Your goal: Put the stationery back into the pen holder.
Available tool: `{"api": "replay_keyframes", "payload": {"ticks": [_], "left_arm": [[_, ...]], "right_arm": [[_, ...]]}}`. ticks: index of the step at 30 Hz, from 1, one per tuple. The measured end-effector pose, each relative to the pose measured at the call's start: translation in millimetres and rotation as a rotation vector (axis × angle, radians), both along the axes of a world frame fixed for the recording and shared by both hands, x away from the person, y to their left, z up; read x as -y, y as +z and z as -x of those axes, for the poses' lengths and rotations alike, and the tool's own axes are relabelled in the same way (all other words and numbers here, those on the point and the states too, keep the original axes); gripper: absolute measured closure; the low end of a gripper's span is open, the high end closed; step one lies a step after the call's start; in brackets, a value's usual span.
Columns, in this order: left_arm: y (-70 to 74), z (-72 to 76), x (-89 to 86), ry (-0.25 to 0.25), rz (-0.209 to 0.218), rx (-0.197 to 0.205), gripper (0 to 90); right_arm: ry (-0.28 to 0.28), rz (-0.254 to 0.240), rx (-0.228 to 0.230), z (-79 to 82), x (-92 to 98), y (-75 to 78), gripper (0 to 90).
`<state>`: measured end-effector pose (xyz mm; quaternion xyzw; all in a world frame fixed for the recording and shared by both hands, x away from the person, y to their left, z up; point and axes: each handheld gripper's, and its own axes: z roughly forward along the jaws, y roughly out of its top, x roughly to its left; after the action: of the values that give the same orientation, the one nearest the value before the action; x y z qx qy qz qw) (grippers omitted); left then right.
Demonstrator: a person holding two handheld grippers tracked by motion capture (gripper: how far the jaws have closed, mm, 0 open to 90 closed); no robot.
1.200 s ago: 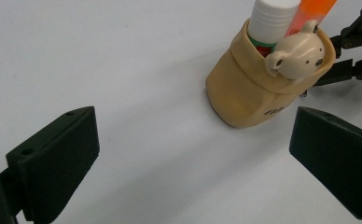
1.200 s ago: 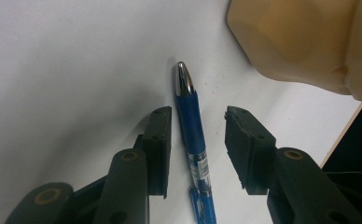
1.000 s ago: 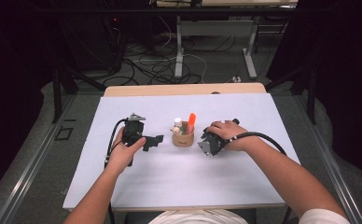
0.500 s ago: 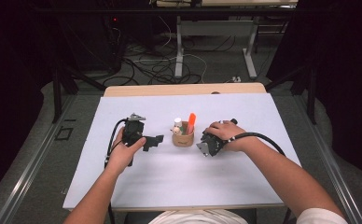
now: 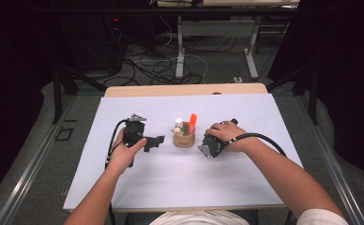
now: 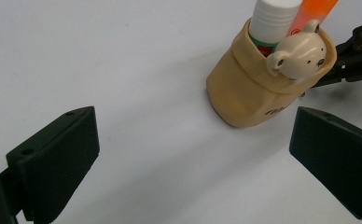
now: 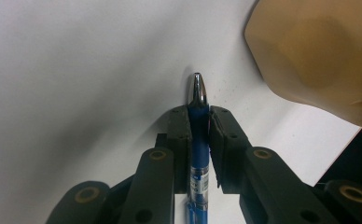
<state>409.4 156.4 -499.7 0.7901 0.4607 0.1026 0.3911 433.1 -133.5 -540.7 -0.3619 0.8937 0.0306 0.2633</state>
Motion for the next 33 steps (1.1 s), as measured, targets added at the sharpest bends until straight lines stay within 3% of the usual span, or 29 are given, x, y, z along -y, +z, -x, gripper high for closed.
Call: {"api": "replay_keyframes", "payload": {"ticks": [10, 17, 23, 24, 25, 33], "left_arm": [[-0.2, -0.1, 0.2, -0.001, 0.002, 0.003, 1.4], [-0.3, -0.1, 0.1, 0.001, -0.001, -0.004, 1.4], [-0.2, 0.0, 0.1, 0.001, 0.002, -0.004, 1.4], [-0.2, -0.2, 0.1, -0.001, 0.002, 0.001, 1.4], [-0.2, 0.1, 0.1, 0.001, 0.000, -0.004, 1.4], [-0.2, 0.0, 0.1, 0.002, 0.001, -0.004, 1.4]], "right_arm": [[0.017, -0.002, 0.031, 1.1, -1.1, -0.5, 80.2], [-0.003, 0.007, 0.017, 1.9, -0.8, 0.6, 80.4], [-0.025, -0.021, 0.007, 2.2, 0.4, 3.7, 80.5], [-0.013, -0.041, 0.036, 2.6, 0.6, 3.9, 80.5], [-0.029, -0.027, 0.007, 2.4, 0.8, 4.4, 80.5], [-0.049, -0.042, 0.023, 2.7, 0.8, 9.4, 80.7]]}}
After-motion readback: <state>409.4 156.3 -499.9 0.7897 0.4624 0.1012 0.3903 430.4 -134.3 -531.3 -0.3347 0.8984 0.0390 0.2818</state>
